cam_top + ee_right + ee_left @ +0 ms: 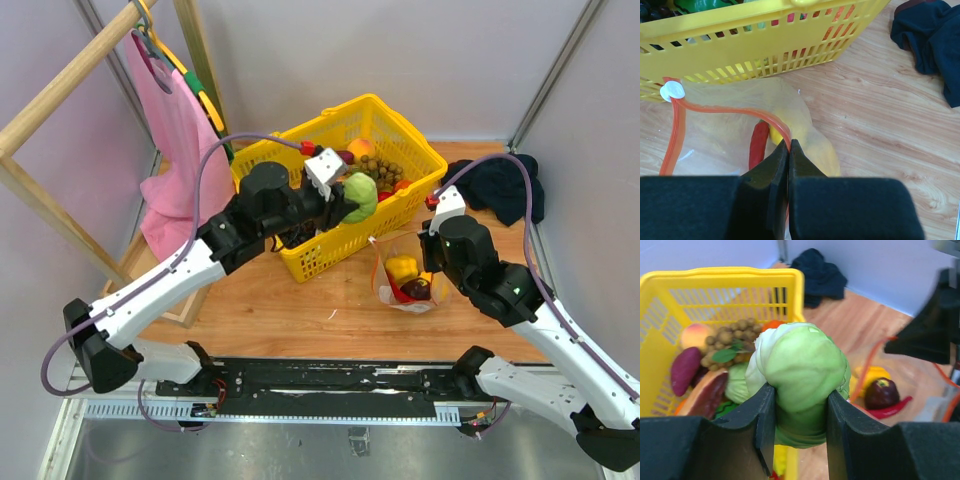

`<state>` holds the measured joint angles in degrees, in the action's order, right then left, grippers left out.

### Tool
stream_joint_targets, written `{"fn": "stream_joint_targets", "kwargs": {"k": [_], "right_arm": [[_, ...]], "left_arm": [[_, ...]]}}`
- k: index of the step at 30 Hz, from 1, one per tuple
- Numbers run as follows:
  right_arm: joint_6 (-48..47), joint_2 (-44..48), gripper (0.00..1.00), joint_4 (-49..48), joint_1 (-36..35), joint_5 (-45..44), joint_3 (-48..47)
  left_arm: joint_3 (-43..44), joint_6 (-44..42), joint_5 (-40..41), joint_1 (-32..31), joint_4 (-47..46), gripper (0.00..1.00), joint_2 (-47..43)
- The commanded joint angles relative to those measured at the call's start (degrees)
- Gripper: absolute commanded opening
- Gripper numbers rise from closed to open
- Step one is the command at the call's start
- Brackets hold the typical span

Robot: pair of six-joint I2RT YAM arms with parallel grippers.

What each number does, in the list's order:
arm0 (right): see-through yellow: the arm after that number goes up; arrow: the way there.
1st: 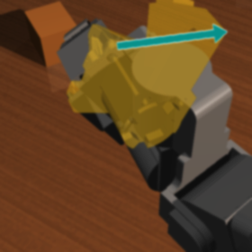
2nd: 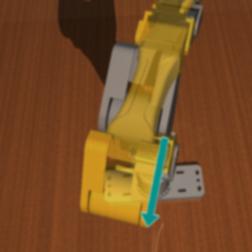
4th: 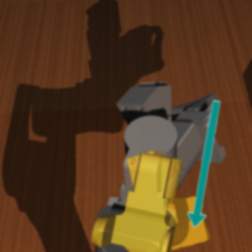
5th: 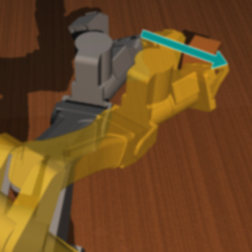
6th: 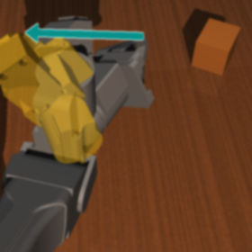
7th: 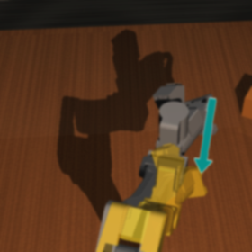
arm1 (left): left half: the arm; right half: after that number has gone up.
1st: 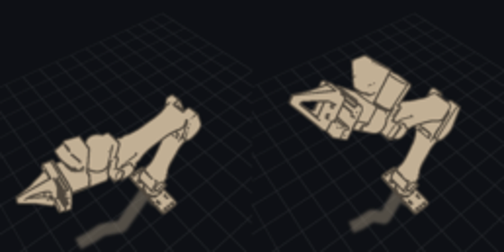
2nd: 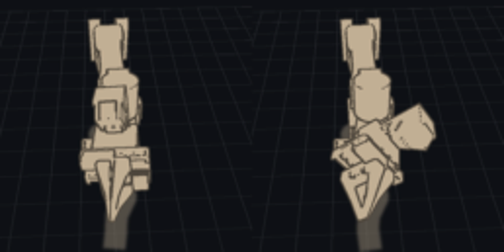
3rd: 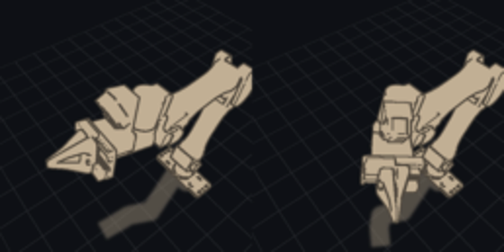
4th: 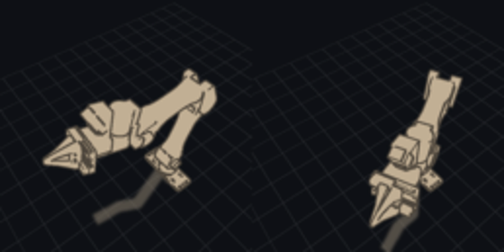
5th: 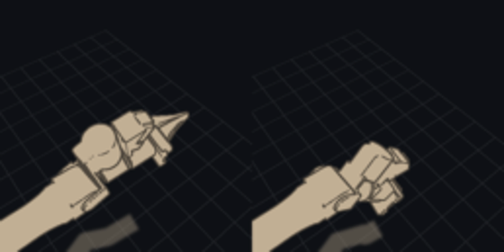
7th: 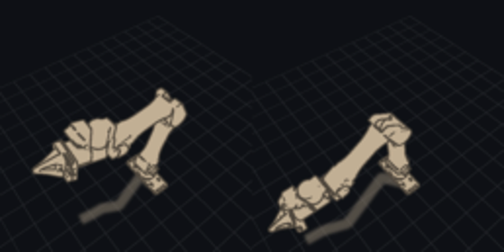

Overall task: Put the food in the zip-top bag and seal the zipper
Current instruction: Place the fake vegetable in the zipper food storage bag.

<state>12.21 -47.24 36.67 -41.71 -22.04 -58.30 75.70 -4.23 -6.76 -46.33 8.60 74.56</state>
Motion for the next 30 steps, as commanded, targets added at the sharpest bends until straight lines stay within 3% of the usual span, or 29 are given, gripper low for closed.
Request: {"fn": "stream_joint_targets", "kwargs": {"k": [1,8,16,24,30], "right_arm": [[1.25,0.53,0.01,-1.2,1.01,0.23,-1.11],[1.68,0.64,0.01,-1.18,0.95,0.68,-1.19],[1.79,1.08,0.01,-1.2,1.0,1.22,-1.45],[1.77,1.15,0.01,-1.16,0.94,2.31,-1.81],[1.63,1.69,0.01,-1.16,0.96,2.41,-1.71]], "left_arm": [[-2.67,-2.62,-1.82,-4.92,-4.19,0.09,-4.57],[-8.03,-6.14,-7.09,-11.86,-8.6,0.09,-8.07],[-12.05,-6.85,-13.3,-15.58,-13.15,0.09,-6.32],[-11.2,-7.1,-12.33,-17.9,-13.3,0.09,-0.29],[-10.11,-7.71,-6.42,-18.51,-9.4,0.1,4.17]]}}
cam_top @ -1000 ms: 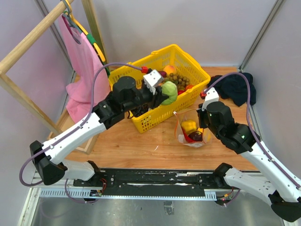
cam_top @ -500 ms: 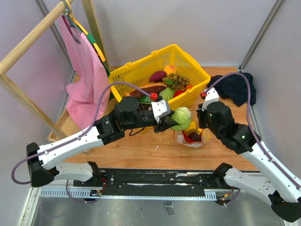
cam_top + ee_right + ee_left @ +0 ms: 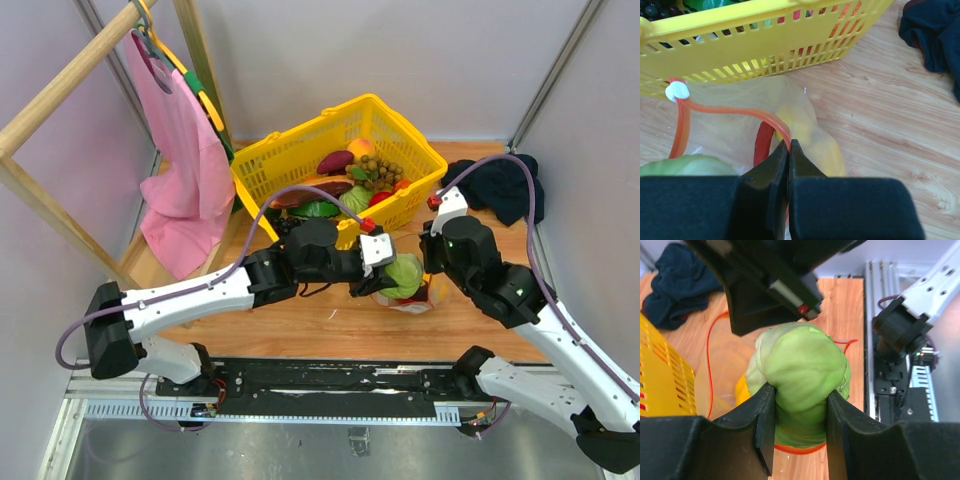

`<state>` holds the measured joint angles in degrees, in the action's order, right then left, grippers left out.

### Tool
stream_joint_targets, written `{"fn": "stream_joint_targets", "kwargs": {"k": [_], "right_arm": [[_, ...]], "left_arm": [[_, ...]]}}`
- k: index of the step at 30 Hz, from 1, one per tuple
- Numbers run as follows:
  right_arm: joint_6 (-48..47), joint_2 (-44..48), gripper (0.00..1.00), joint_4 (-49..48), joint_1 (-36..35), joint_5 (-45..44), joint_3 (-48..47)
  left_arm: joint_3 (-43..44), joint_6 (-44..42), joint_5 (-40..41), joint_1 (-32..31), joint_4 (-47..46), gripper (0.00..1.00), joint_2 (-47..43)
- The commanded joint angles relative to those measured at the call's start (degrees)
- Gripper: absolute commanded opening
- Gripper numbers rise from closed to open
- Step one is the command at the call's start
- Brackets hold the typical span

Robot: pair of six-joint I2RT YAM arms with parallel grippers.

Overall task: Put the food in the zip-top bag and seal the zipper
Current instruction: Place the fake vegetable in the zipper food storage bag.

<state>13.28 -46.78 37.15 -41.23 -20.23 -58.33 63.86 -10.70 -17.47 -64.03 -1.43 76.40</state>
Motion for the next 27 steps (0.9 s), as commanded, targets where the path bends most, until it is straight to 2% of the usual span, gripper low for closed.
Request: {"fn": "stream_joint_targets", "kwargs": {"k": [1,11,19,27], "right_arm": [[0.48,1.3,0.01,-1.75,0.46,0.57,-1.7],[0.64,1.08,0.01,-2.42,0.53,2.85,-1.26],[1.44,1.08,0.01,-3.13,0.47,5.34,-1.08],[1.62,1.91,0.01,-2.93,0.48,6.08,-1.15]], "left_arm": [[1.89,-1.21,5.62,-0.83,0.98,0.1,2.8],[3.93,2.87,13.31,-1.21,-0.25,0.15,6.49],[4.81,5.51,19.72,-3.87,-5.52,0.19,9.88],[6.74,9.14,35.72,-4.74,-3.62,0.21,13.55]]}}
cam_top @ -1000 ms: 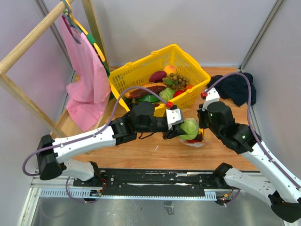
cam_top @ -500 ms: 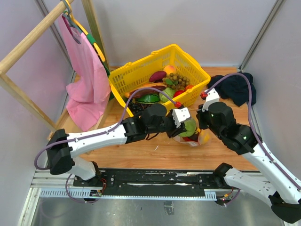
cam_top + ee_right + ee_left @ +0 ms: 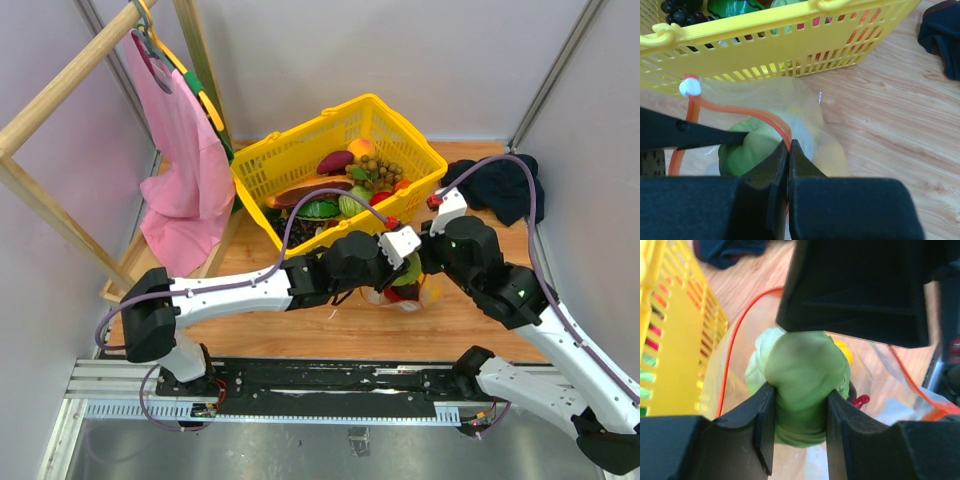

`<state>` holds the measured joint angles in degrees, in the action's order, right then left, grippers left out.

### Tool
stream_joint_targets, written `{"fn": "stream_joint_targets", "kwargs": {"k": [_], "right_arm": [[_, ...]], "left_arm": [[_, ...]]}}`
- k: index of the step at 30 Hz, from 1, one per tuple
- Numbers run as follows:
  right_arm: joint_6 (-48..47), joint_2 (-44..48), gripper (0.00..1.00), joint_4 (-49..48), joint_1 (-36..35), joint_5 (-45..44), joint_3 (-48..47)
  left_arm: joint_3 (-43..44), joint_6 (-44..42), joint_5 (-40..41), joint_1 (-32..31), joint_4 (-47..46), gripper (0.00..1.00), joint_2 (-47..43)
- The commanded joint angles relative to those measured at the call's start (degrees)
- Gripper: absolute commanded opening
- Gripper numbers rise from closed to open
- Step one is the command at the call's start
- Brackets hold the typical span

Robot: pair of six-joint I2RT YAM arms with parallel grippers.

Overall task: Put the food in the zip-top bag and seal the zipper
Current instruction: Place the fake vegetable in the zipper food storage bag.

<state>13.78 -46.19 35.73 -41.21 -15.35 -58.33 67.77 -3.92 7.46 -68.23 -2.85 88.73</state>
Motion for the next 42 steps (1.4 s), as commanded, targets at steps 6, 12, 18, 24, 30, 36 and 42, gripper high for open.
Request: {"fn": "stream_joint_targets", "kwargs": {"k": [6,12,18,24,30,36,42], "right_arm": [[1.24,1.28,0.01,-1.54,0.5,1.22,-0.89],[1.33,1.44,0.01,-1.5,0.47,0.95,-0.81],[1.34,1.71,0.01,-1.45,0.47,0.01,-0.65],[1.35,1.63,0.01,-1.21,0.45,-1.58,-0.63],[1.67,1.28,0.01,-0.56,0.45,-3.32,-0.82],[1.68,0.61,0.01,-0.49,0.45,-3.46,-1.06],[1.64,0.27,0.01,-0.46,0.44,-3.12,-1.17]], "left_arm": [[3.72,5.74,17.96,-0.95,0.35,0.31,3.59],[3.78,8.76,21.35,-1.02,0.75,0.47,5.67],[4.88,10.36,18.97,-0.96,2.41,0.68,6.34],[3.66,11.27,13.97,-1.04,0.94,0.75,2.42],[1.86,12.49,10.67,-1.1,0.07,0.84,-1.13],[1.19,12.63,9.39,-1.06,-0.26,0.92,-2.64],[1.03,12.37,10.46,-1.08,-0.22,0.99,-1.53]]}}
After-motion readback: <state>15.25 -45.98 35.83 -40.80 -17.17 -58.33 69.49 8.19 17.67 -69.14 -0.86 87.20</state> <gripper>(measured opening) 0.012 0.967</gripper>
